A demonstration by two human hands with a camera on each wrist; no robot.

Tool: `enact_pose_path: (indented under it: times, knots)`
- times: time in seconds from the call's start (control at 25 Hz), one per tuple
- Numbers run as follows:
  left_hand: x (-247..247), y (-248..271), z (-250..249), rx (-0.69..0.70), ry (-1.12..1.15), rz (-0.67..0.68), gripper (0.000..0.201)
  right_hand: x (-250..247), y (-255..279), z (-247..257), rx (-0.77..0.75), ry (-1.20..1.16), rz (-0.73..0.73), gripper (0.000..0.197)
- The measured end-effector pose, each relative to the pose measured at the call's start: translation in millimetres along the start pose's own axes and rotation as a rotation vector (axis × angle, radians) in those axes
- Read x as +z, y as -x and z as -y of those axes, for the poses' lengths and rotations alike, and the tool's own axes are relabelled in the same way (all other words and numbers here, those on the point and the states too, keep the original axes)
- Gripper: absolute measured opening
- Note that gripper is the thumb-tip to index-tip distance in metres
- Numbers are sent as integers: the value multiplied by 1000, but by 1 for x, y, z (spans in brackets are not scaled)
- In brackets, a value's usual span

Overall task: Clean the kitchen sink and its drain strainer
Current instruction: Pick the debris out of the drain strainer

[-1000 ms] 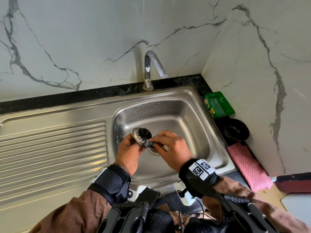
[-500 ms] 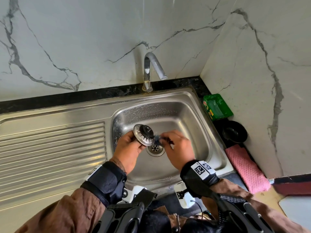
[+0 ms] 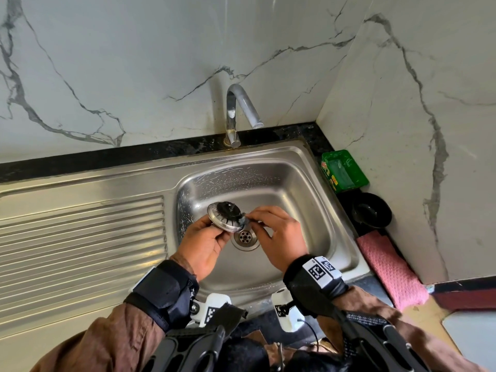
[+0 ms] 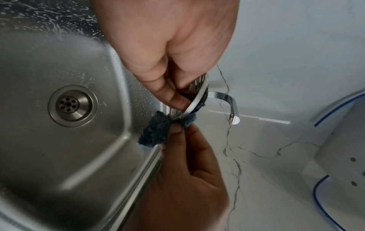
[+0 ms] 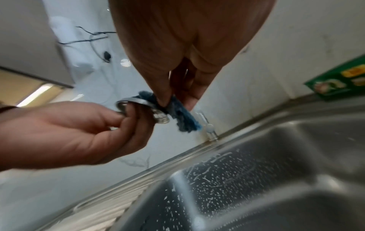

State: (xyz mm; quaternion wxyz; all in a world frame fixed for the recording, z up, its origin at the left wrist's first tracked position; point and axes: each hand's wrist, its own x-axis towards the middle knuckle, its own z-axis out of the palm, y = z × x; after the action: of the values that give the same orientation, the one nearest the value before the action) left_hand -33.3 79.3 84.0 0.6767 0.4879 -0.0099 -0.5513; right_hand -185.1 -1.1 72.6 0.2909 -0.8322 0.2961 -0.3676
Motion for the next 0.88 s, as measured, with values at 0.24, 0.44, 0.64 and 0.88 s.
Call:
enact_pose_path:
  times: [0.24,0.44,0.64,0.88]
  knots:
    - [-2,3,-3,-2,-39,39,31,-2,5,2,26,-47,22,18]
    - [1,11,-3,101,-407,152,40,-18,-19,-8,297,-68,-78,19]
    - [4,14,-3,171,-550,196,27,-27,-33,11,-270,24,136,24]
    - [-2,14,-6,239,-688,167,24,-20,-31,16,-263,31,169,31]
